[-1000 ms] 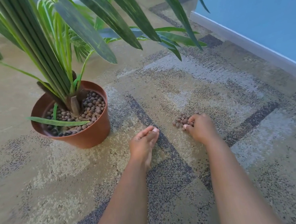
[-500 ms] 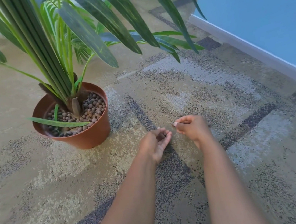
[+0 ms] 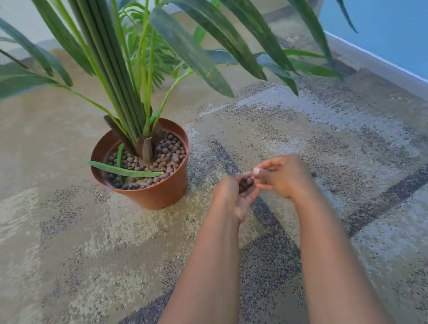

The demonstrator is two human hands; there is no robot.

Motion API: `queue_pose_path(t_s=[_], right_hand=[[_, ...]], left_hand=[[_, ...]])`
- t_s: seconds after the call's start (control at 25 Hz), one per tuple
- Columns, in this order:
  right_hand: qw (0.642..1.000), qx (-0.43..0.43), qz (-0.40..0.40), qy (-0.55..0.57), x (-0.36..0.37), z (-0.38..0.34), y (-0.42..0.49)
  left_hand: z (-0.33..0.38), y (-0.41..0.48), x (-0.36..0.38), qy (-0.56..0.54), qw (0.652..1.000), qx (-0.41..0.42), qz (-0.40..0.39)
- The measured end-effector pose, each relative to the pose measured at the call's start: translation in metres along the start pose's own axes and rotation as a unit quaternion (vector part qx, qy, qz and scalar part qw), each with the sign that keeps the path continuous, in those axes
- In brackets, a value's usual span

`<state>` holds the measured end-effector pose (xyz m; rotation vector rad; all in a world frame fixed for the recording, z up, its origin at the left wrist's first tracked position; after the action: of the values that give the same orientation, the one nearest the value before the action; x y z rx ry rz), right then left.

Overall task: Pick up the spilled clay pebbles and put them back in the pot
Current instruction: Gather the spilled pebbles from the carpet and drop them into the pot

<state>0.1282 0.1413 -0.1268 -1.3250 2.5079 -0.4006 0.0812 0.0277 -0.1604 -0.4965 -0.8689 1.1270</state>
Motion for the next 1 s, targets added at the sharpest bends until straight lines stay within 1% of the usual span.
queue_pose_path(t_s=[0.08, 0.16, 0.28, 0.32, 0.4, 0.44, 0.48, 0.52, 0.56, 0.6, 0.64, 0.68, 0.72, 0.8, 0.88, 1.0], right_hand=[[0.990, 0.014, -0.011, 0.137, 0.004, -0.014, -0.006], [0.965, 0.022, -0.017, 0.263, 0.019, -0.032, -0.011], [0.925, 0.039, -0.055, 0.373, 0.062, -0.056, -0.009], [0.909, 0.055, -0.078, 0.406, 0.081, -0.062, -0.009], [0.882, 0.101, -0.120, 0.445, 0.120, -0.069, -0.013], [0.884, 0.113, -0.131, 0.435, 0.137, -0.069, -0.014], [0.903, 0.107, -0.131, 0.395, 0.151, -0.066, -0.014], [0.941, 0.073, -0.119, 0.310, 0.163, -0.062, -0.013], [0.979, 0.015, -0.098, 0.179, 0.173, -0.058, -0.010], [0.994, -0.058, -0.083, 0.029, 0.182, -0.057, -0.010], [0.985, -0.124, -0.073, -0.096, 0.189, -0.059, -0.013], [0.967, -0.174, -0.071, -0.173, 0.194, -0.060, -0.016], [0.953, -0.205, -0.078, -0.209, 0.198, -0.061, -0.018], [0.940, -0.238, -0.091, -0.228, 0.195, -0.064, -0.021], [0.943, -0.252, -0.084, -0.201, 0.182, -0.067, -0.020], [0.947, -0.284, -0.026, -0.148, 0.151, -0.072, -0.013]], left_hand=[[0.015, -0.015, -0.001, -0.001, 0.999, 0.041, 0.009], [0.037, -0.035, -0.008, -0.013, 0.996, 0.092, 0.010], [0.083, -0.063, -0.043, -0.029, 0.987, 0.154, 0.036], [0.099, -0.071, -0.062, -0.028, 0.980, 0.182, 0.069], [0.128, -0.083, -0.104, -0.005, 0.955, 0.245, 0.164], [0.138, -0.087, -0.123, 0.026, 0.940, 0.266, 0.213], [0.145, -0.088, -0.139, 0.076, 0.924, 0.271, 0.260], [0.150, -0.087, -0.152, 0.144, 0.905, 0.261, 0.303], [0.151, -0.083, -0.161, 0.222, 0.883, 0.239, 0.338], [0.151, -0.080, -0.168, 0.296, 0.856, 0.219, 0.364], [0.149, -0.076, -0.172, 0.357, 0.829, 0.208, 0.377], [0.146, -0.075, -0.173, 0.401, 0.806, 0.208, 0.384], [0.144, -0.074, -0.173, 0.428, 0.786, 0.214, 0.392], [0.139, -0.076, -0.168, 0.446, 0.758, 0.243, 0.410], [0.138, -0.077, -0.162, 0.440, 0.749, 0.266, 0.418], [0.135, -0.080, -0.147, 0.390, 0.747, 0.288, 0.456]])
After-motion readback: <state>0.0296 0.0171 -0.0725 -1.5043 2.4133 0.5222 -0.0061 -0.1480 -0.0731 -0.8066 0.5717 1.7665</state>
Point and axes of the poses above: each hand's wrist, its own y-axis towards the middle knuckle, its own x-axis out of the palm, z = x × y, the point moved 2 cm from there along y, towards the middle knuckle, and after that the axes turned 15 degrees about y, right-handed, at the moved point
